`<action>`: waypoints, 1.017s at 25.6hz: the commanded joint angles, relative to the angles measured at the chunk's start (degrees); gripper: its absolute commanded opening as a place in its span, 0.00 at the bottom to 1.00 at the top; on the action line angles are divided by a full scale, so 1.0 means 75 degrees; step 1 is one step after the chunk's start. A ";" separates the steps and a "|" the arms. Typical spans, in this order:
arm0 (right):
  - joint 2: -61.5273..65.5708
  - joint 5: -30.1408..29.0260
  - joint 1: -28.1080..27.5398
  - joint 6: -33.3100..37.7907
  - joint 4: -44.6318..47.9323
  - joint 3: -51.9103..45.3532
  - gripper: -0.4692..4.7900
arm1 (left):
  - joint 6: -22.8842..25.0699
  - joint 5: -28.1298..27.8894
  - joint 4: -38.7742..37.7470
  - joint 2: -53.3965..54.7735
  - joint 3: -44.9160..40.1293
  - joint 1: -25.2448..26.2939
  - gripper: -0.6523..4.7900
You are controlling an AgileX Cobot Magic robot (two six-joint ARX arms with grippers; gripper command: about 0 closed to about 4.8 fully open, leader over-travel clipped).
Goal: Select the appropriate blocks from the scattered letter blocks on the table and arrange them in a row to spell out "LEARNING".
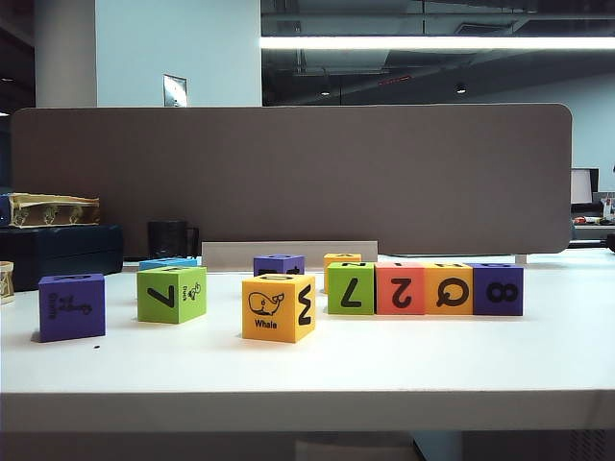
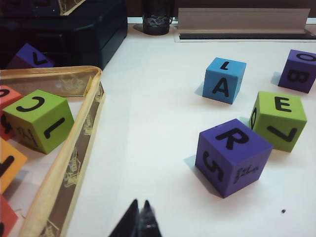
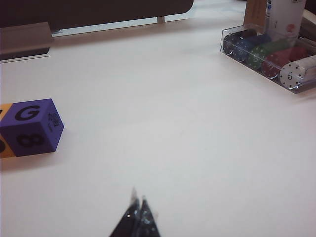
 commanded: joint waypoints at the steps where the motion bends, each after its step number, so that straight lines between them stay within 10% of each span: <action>1: -0.0087 -0.0029 0.0000 0.0000 0.0079 -0.0017 0.09 | -0.0670 -0.0012 -0.0052 0.0006 -0.0009 -0.0003 0.11; 26: -0.0079 -0.0052 0.0020 0.0047 0.0685 0.0484 0.09 | -0.2092 0.0393 0.0522 0.0006 0.0125 -0.0003 0.11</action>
